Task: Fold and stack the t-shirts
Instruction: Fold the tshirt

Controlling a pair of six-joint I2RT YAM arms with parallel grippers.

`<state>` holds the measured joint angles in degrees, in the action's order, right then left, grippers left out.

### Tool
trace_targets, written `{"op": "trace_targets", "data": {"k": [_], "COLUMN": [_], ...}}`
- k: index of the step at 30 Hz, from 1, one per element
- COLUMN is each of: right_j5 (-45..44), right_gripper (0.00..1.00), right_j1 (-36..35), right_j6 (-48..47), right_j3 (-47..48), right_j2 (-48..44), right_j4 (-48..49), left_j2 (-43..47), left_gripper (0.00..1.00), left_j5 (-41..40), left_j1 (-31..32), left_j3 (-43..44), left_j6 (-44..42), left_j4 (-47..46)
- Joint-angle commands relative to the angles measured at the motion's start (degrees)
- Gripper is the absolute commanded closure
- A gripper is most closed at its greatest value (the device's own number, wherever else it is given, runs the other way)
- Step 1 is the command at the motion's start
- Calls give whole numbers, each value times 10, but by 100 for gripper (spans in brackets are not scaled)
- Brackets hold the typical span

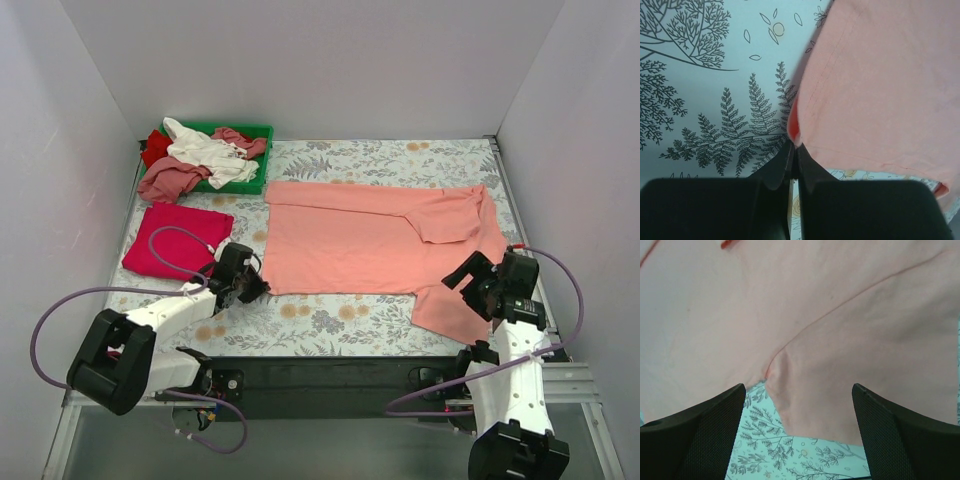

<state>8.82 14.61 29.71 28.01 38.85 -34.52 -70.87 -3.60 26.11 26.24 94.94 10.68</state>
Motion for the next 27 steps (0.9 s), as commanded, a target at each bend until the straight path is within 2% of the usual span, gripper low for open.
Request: {"op": "trace_targets", "data": {"k": [1, 3, 4, 12, 18, 21, 25, 27], "right_j5": [50, 68, 80, 52, 1, 6, -38, -36], "right_gripper": [8, 8, 2, 2, 11, 17, 26, 26], "right_j1": [1, -3, -7, -27, -30, -30, -32, -32], "right_j6": [10, -6, -4, -17, -26, -23, -31, -31], "right_j3": [-36, -44, -42, -2, 31, 46, 43, 39], "right_j2": [-23, -25, -18, 99, 146, 158, 171, 180], "right_j4": [-85, -110, -112, -142, -175, -187, -201, -196], "left_j2": [28, 30, 29, 43, 30, 23, 23, 26], "left_gripper": [100, 100, 100, 100, 100, 100, 100, 100], "left_j5": [-4, -7, -10, -34, -46, -48, -50, -55], "left_j1": [3, 3, 3, 3, 3, 3, 3, 3], "left_j3": [-6, 2, 5, 8, 23, 32, 32, 30], "left_j6": [-5, -9, -12, -16, -32, -37, -33, -28], "left_j4": [-7, -6, -6, -3, 0, 0, 0, -1]}}
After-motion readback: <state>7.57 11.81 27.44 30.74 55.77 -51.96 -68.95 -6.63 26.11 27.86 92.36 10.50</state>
